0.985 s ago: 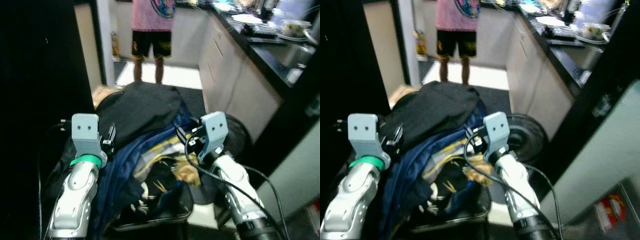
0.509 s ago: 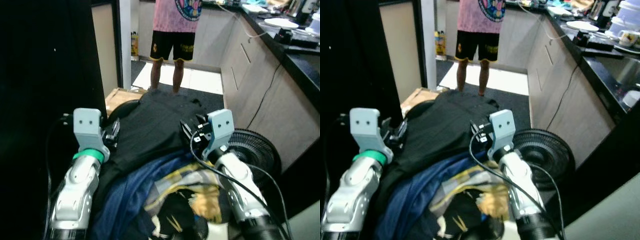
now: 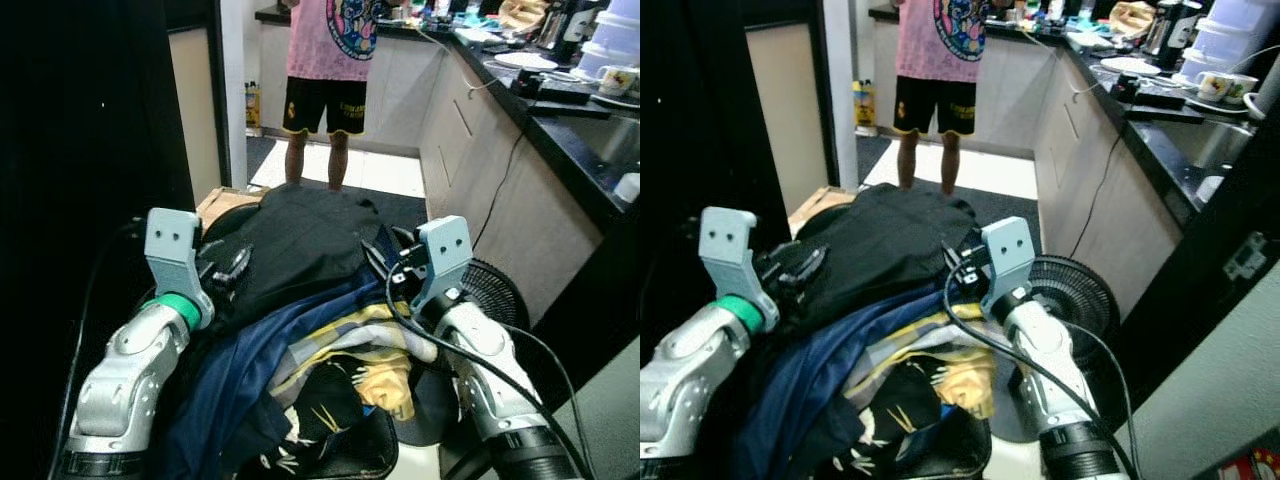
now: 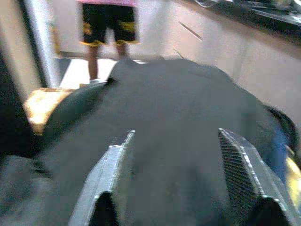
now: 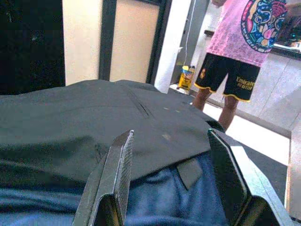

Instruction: Clothes washing

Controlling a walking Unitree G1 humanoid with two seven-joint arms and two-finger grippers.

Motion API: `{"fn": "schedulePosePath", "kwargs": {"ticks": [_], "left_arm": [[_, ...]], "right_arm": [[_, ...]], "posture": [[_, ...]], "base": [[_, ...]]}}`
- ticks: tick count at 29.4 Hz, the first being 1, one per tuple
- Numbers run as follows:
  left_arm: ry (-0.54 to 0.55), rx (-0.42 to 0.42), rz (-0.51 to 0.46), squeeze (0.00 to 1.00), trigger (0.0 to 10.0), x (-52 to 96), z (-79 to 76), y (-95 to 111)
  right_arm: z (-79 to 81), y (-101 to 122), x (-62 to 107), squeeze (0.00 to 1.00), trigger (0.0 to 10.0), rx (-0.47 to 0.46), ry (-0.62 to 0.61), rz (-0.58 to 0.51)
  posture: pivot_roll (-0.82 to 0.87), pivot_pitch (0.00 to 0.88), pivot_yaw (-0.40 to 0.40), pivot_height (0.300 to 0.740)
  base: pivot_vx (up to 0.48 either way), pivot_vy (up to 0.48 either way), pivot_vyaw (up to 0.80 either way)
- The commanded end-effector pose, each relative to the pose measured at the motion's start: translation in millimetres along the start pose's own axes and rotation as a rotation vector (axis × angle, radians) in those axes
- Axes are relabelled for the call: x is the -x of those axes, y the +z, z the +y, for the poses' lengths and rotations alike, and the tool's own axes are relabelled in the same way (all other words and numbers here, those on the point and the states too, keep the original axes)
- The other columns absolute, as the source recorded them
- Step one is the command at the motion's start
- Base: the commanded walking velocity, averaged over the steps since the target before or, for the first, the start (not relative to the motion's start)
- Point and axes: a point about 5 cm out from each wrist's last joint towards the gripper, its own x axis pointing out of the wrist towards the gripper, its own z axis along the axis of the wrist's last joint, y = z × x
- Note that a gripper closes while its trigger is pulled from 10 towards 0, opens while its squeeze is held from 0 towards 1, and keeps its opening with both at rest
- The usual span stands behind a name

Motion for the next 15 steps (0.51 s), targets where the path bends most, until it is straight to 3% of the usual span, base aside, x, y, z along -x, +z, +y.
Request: {"fn": "schedulePosePath", "kwargs": {"ticks": [1,4,7,14,15], "left_arm": [[-0.051,-0.003,0.058,1.0,10.0,1.2,-7.5,-9],[-0.052,0.01,0.1,1.0,10.0,1.9,-10.2,-14],[0.018,0.069,0.198,1.0,10.0,1.9,-13.7,-29],[0.061,0.125,0.232,1.0,10.0,2.7,-16.2,-34],[0.095,0.122,0.24,0.72,10.0,3.7,-15.9,-34]], "right_arm": [[-2.1,-4,2.1,0.0,10.0,-0.004,0.007,0.024],[-3.1,-4,2.5,0.0,10.0,-0.004,0.011,0.031],[-5.4,-6,3.6,0.0,10.0,-0.027,0.026,0.056],[-5.3,-6,4.4,0.0,10.0,-0.042,0.047,0.06],[-4.9,-6,4.6,0.0,10.0,-0.044,0.056,0.06]], "posture": [[0.0,0.044,-0.052,0.74],[-0.01,0.046,-0.051,0.74],[-0.02,0.053,-0.052,0.74],[-0.02,0.058,-0.057,0.74],[-0.02,0.061,-0.062,0.74]], "base": [[0.0,0.0,0.0],[0.0,0.0,0.0],[0.0,0.0,0.0],[0.0,0.0,0.0],[0.0,0.0,0.0]]}}
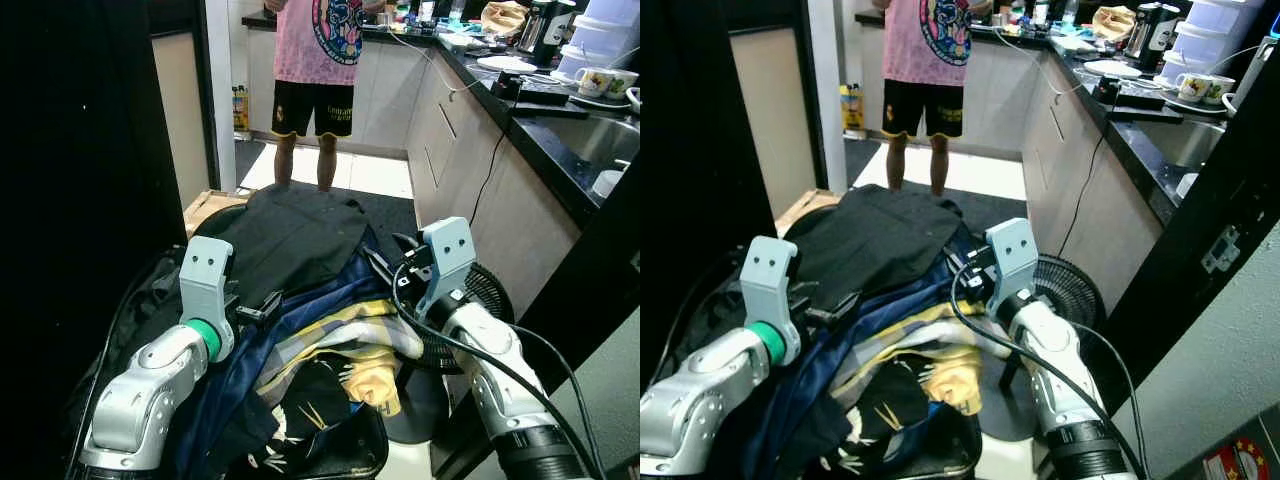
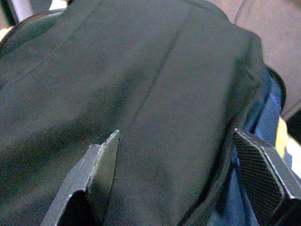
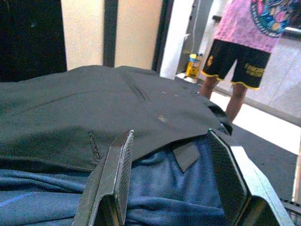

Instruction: Clothes washing

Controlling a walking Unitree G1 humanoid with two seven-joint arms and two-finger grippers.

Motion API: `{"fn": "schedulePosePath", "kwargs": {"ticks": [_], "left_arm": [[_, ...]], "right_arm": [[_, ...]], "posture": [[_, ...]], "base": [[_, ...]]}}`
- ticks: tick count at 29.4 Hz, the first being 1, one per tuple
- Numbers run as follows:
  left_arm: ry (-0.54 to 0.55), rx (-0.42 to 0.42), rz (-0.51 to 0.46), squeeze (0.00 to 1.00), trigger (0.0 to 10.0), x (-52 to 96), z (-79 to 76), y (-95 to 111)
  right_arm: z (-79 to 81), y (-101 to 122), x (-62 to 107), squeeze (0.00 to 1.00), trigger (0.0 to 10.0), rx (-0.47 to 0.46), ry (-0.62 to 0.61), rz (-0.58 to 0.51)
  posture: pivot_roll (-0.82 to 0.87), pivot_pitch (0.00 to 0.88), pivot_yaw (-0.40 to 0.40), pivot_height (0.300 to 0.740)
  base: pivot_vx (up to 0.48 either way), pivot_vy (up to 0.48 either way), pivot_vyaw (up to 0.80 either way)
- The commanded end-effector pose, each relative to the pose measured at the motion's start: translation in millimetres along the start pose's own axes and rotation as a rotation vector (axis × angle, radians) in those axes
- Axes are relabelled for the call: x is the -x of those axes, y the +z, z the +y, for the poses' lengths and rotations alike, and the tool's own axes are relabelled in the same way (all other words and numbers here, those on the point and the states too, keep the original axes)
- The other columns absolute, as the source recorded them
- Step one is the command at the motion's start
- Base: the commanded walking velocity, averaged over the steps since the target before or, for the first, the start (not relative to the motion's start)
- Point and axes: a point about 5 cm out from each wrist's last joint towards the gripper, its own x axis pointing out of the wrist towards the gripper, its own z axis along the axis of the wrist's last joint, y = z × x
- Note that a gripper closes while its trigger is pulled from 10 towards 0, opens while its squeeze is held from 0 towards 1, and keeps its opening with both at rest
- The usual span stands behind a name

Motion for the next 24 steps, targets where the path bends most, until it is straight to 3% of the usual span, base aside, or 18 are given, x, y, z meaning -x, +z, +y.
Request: {"fn": "schedulePosePath", "kwargs": {"ticks": [1,2,3,5,6,7,9,11,15,17,24], "left_arm": [[0.038,0.018,0.049,0.72,10.0,2.2,1.7,-9],[0.038,0.018,0.049,0.72,10.0,2.2,1.7,-9],[0.074,0.014,0.037,0.18,10.0,3.3,3.9,-9],[0.074,0.014,0.037,0.18,10.0,3.3,3.9,-9],[0.17,-0.036,0.002,0.0,10.0,5.5,14.0,-5],[0.273,-0.1,-0.032,0.0,10.0,8.2,26.1,-1],[0.273,-0.1,-0.032,0.0,10.0,8.2,26.1,-1],[0.416,-0.25,-0.058,0.0,10.0,13.5,45.4,1],[0.449,-0.264,-0.062,0.0,10.0,15.1,50.3,0],[0.496,-0.315,-0.021,0.0,10.0,18.6,57.5,-9],[0.512,-0.347,0.009,0.0,10.0,20.4,58.8,-14]], "right_arm": [[-2.1,-2,2.5,0.0,10.0,-0.009,0.007,0.012],[-2.1,-2,2.5,0.0,10.0,-0.009,0.007,0.012],[-1.4,-2,2.2,0.0,10.0,-0.007,0.014,0.013],[-1.4,-2,2.2,0.0,10.0,-0.007,0.014,0.013],[-0.7,-2,1.7,0.0,10.0,-0.003,0.024,0.015],[-0.2,-2,1.0,0.0,10.0,0.001,0.032,0.016],[-0.2,-2,1.0,0.0,10.0,0.001,0.032,0.016],[0.5,-1,-0.5,0.0,10.0,0.012,0.044,0.016],[0.6,0,-1.0,0.0,10.0,0.021,0.05,0.017],[1.8,1,-2.4,0.0,10.0,0.046,0.068,0.019],[2.3,2,-2.7,0.0,10.0,0.057,0.077,0.021]], "posture": [[-0.02,0.061,-0.062,0.74],[-0.02,0.061,-0.062,0.74],[-0.02,0.062,-0.063,0.74],[-0.02,0.062,-0.063,0.74],[-0.02,0.063,-0.066,0.74],[-0.02,0.064,-0.068,0.74],[-0.02,0.064,-0.068,0.74],[-0.02,0.065,-0.068,0.74],[-0.02,0.063,-0.068,0.74],[-0.02,0.065,-0.067,0.74],[-0.02,0.066,-0.069,0.74]], "base": [[0.0,0.0,0.0],[0.0,0.0,0.0],[0.0,0.0,0.0],[0.0,0.0,0.0],[0.0,0.0,0.0],[0.0,0.0,0.0],[0.0,0.0,0.0],[0.0,0.0,0.0],[0.0,0.0,0.0],[0.0,0.0,0.0],[0.0,0.0,0.0]]}}
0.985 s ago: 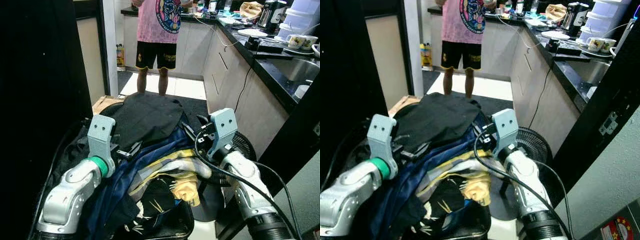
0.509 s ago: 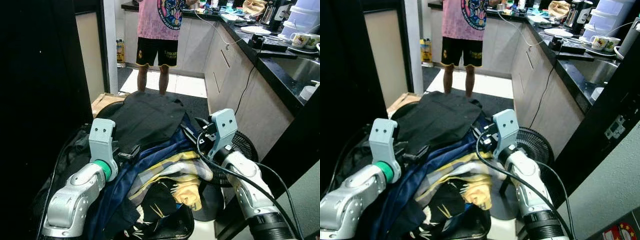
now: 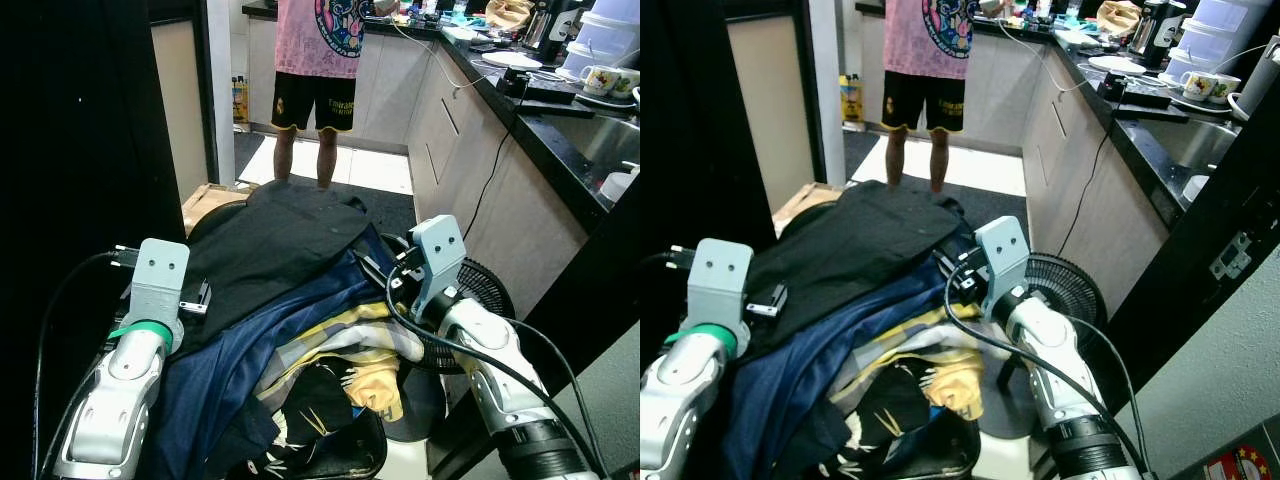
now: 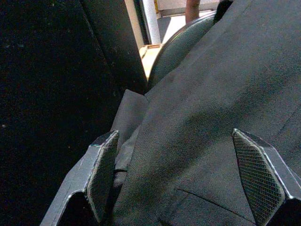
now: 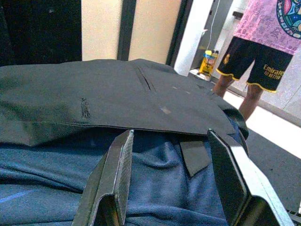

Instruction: Clothes washing

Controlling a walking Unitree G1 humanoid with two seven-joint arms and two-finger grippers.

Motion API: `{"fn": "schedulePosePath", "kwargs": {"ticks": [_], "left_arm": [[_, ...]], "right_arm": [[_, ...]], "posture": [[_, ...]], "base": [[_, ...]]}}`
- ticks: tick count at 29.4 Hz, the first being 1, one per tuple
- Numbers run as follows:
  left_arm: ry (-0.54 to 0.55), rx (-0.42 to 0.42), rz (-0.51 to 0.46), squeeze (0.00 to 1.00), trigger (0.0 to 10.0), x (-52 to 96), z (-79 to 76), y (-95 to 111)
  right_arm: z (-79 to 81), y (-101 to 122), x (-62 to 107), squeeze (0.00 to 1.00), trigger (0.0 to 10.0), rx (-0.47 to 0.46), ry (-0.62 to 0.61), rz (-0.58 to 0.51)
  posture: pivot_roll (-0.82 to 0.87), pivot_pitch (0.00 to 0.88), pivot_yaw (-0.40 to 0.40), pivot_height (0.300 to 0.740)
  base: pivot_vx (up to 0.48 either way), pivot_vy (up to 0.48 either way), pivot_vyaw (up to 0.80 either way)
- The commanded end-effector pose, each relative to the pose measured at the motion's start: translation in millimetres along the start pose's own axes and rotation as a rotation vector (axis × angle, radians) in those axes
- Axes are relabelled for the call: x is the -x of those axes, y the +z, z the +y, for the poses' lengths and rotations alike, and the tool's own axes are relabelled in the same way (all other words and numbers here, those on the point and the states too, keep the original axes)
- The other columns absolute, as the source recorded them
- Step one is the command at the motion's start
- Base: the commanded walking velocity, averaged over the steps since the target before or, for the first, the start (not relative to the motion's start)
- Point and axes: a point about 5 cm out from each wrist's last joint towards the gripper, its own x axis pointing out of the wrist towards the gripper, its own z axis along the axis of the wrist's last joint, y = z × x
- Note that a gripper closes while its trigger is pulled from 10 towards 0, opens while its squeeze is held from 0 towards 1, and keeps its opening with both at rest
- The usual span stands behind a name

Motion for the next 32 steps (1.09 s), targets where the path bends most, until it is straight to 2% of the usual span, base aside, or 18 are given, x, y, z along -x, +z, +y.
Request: {"fn": "schedulePosePath", "kwargs": {"ticks": [1,7,9,10,12,15,16,18,21,22,24,25,26,27,28,30,31,32], "left_arm": [[-0.043,-0.05,0.065,0.0,10.0,3.4,-4.7,-16],[-0.102,-0.075,0.068,0.0,10.0,4.9,-8.6,-18],[-0.177,-0.163,0.147,0.0,10.0,5.8,-13.1,-25],[-0.2,-0.236,0.157,0.0,10.0,5.3,-13.6,-26],[-0.211,-0.287,0.157,0.0,10.0,4.2,-13.5,-26],[-0.225,-0.312,0.152,0.0,10.0,3.0,-13.9,-24],[-0.26,-0.371,0.145,0.0,10.0,2.3,-15.3,-23],[-0.29,-0.407,0.138,0.0,10.0,2.0,-17.2,-21],[-0.308,-0.397,0.124,0.0,10.0,1.5,-19.5,-17],[-0.318,-0.289,0.129,0.0,10.0,1.3,-22.9,-12],[-0.292,0.079,0.06,0.0,10.0,-1.2,-27.1,9],[-0.292,0.079,0.06,0.0,10.0,-1.2,-27.1,9],[-0.273,0.215,-0.025,0.0,10.0,-1.9,-25.1,23],[-0.273,0.215,-0.025,0.0,10.0,-1.9,-25.1,23],[-0.247,0.3,-0.139,0.0,10.0,-1.6,-20.0,40],[-0.247,0.3,-0.139,0.0,10.0,-1.6,-20.0,40],[-0.232,0.337,-0.213,0.0,10.0,-0.7,-16.2,50],[-0.232,0.337,-0.213,0.0,10.0,-0.7,-16.2,50]], "right_arm": [[-2.4,-2,1.7,0.0,10.0,0.019,0.002,0.012],[-2.4,-1,1.7,0.0,10.0,0.024,-0.001,0.009],[-2.5,-1,1.8,0.0,10.0,0.026,-0.011,0.003],[-2.6,-1,2.0,0.0,10.0,0.025,-0.017,0.0],[-2.8,-1,2.2,0.0,10.0,0.025,-0.022,-0.003],[-3.2,0,2.6,0.0,10.0,0.028,-0.029,-0.007],[-4.4,0,3.0,0.0,10.0,0.032,-0.042,-0.014],[-5.9,1,3.1,0.0,10.0,0.024,-0.059,-0.022],[-7.1,2,3.2,0.0,10.0,0.015,-0.071,-0.029],[-7.5,2,3.3,0.0,10.0,0.007,-0.076,-0.033],[-7.0,2,4.0,0.0,10.0,-0.002,-0.076,-0.039],[-7.0,2,4.0,0.0,10.0,-0.002,-0.076,-0.039],[-6.5,2,4.3,0.0,10.0,-0.005,-0.076,-0.042],[-6.5,2,4.3,0.0,10.0,-0.005,-0.076,-0.042],[-6.1,2,4.5,0.0,10.0,-0.009,-0.075,-0.045],[-6.1,2,4.5,0.0,10.0,-0.009,-0.075,-0.045],[-5.9,2,4.6,0.0,10.0,-0.012,-0.075,-0.046],[-5.9,2,4.6,0.0,10.0,-0.012,-0.075,-0.046]], "posture": [[-0.02,0.067,-0.068,0.74],[-0.02,0.066,-0.066,0.74],[-0.02,0.067,-0.061,0.74],[-0.02,0.068,-0.059,0.74],[-0.02,0.068,-0.059,0.74],[-0.02,0.067,-0.058,0.74],[-0.01,0.068,-0.055,0.74],[-0.01,0.068,-0.052,0.74],[-0.02,0.067,-0.05,0.74],[-0.02,0.067,-0.048,0.74],[-0.01,0.068,-0.046,0.74],[-0.01,0.068,-0.046,0.74],[-0.01,0.068,-0.046,0.74],[-0.01,0.068,-0.046,0.74],[-0.01,0.069,-0.047,0.74],[-0.01,0.069,-0.047,0.74],[-0.01,0.069,-0.047,0.74],[-0.01,0.069,-0.047,0.74]], "base": [[0.0,0.0,0.0],[0.0,0.0,0.0],[0.0,0.0,0.0],[0.0,0.0,0.0],[0.0,0.0,0.0],[0.0,0.0,0.0],[0.0,0.0,0.0],[0.0,0.0,0.0],[0.0,0.0,0.0],[0.0,0.0,0.0],[0.0,0.0,0.0],[0.0,0.0,0.0],[0.0,0.0,0.0],[0.0,0.0,0.0],[0.0,0.0,0.0],[0.0,0.0,0.0],[0.0,0.0,0.0],[0.0,0.0,0.0]]}}
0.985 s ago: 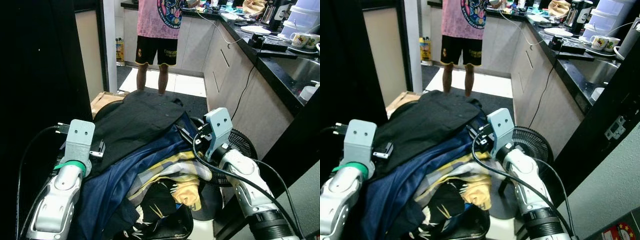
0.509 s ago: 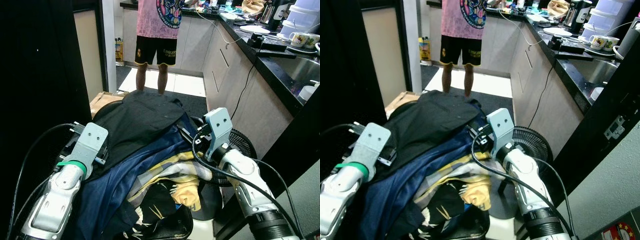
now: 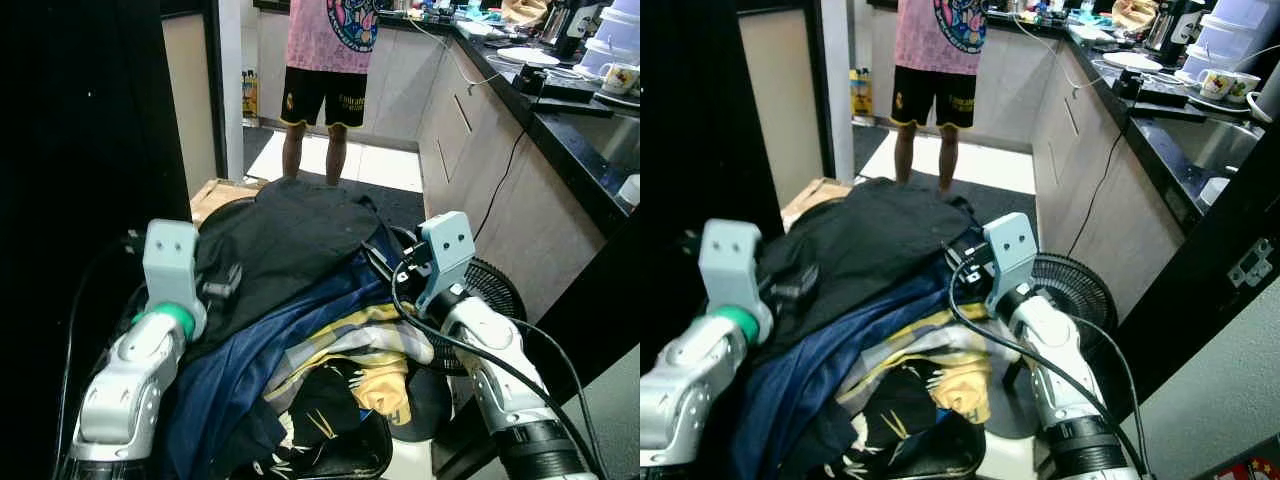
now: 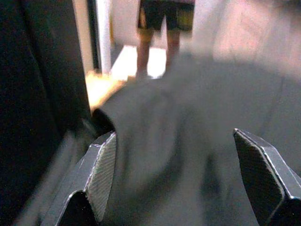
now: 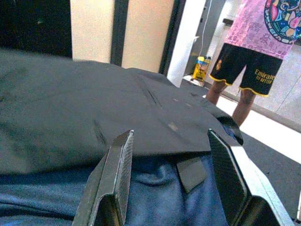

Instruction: Clothes washing

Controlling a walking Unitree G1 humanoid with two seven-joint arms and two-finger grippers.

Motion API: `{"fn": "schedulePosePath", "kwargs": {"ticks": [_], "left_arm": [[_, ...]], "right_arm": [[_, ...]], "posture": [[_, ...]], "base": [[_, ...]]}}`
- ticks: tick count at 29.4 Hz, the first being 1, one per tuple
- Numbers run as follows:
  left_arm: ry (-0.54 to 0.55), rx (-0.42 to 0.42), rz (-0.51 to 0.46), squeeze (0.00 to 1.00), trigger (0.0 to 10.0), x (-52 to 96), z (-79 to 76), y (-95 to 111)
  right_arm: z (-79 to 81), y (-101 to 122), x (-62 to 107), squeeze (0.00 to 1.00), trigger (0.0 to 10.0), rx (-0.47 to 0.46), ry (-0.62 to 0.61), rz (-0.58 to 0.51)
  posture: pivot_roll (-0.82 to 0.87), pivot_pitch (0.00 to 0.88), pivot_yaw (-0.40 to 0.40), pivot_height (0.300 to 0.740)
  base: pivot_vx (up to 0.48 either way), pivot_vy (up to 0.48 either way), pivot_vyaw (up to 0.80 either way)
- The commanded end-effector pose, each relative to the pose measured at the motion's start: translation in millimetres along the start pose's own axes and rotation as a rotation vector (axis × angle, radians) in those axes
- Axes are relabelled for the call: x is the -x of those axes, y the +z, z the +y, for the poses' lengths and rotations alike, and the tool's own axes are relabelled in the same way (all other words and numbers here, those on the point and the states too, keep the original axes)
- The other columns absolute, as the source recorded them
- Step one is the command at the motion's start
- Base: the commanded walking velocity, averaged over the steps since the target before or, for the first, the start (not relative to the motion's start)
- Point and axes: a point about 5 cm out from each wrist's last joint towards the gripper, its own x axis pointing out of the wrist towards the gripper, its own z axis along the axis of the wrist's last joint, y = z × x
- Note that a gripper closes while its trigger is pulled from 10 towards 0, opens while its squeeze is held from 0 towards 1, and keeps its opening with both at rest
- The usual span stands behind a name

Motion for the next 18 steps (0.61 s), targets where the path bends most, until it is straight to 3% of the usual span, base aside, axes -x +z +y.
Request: {"fn": "schedulePosePath", "kwargs": {"ticks": [1,5,8,9,10,12,14,16,18], "left_arm": [[-0.002,0.033,-0.08,0.0,10.0,0.9,-1.0,12],[-0.032,-0.004,0.013,0.0,10.0,-4.3,-5.4,8],[-0.09,-0.055,0.127,0.0,10.0,-6.5,-13.0,-6],[-0.09,-0.055,0.127,0.0,10.0,-6.5,-13.0,-6],[-0.124,-0.062,0.189,0.0,10.0,-5.8,-17.4,-14],[-0.124,-0.062,0.189,0.0,10.0,-5.8,-17.4,-14],[-0.173,-0.096,0.291,0.0,10.0,-3.1,-22.3,-28],[-0.173,-0.096,0.291,0.0,10.0,-3.1,-22.3,-28],[-0.195,-0.133,0.374,0.0,10.0,0.5,-21.0,-40]], "right_arm": [[-0.9,-2,3.2,0.0,10.0,-0.008,-0.006,-0.001],[1.4,-3,2.2,0.0,10.0,-0.017,0.003,0.007],[3.7,-3,1.3,0.0,10.0,-0.018,0.011,0.007],[3.7,-3,1.3,0.0,10.0,-0.018,0.011,0.007],[4.3,-4,1.4,0.0,10.0,-0.015,0.014,0.008],[4.3,-4,1.4,0.0,10.0,-0.015,0.014,0.008],[4.8,-4,2.0,0.0,10.0,-0.011,0.015,0.008],[4.8,-4,2.0,0.0,10.0,-0.011,0.015,0.008],[4.6,-4,2.7,0.0,10.0,-0.014,0.012,0.009]], "posture": [[-0.01,0.069,-0.047,0.74],[-0.01,0.067,-0.048,0.74],[-0.01,0.062,-0.043,0.74],[-0.01,0.062,-0.043,0.74],[-0.01,0.059,-0.041,0.74],[-0.01,0.059,-0.041,0.74],[-0.01,0.056,-0.039,0.74],[-0.01,0.056,-0.039,0.74],[-0.01,0.053,-0.039,0.74]], "base": [[0.0,0.0,0.0],[0.0,0.0,0.0],[0.0,0.0,0.0],[0.0,0.0,0.0],[0.0,0.0,0.0],[0.0,0.0,0.0],[0.0,0.0,0.0],[0.0,0.0,0.0],[0.0,0.0,0.0]]}}
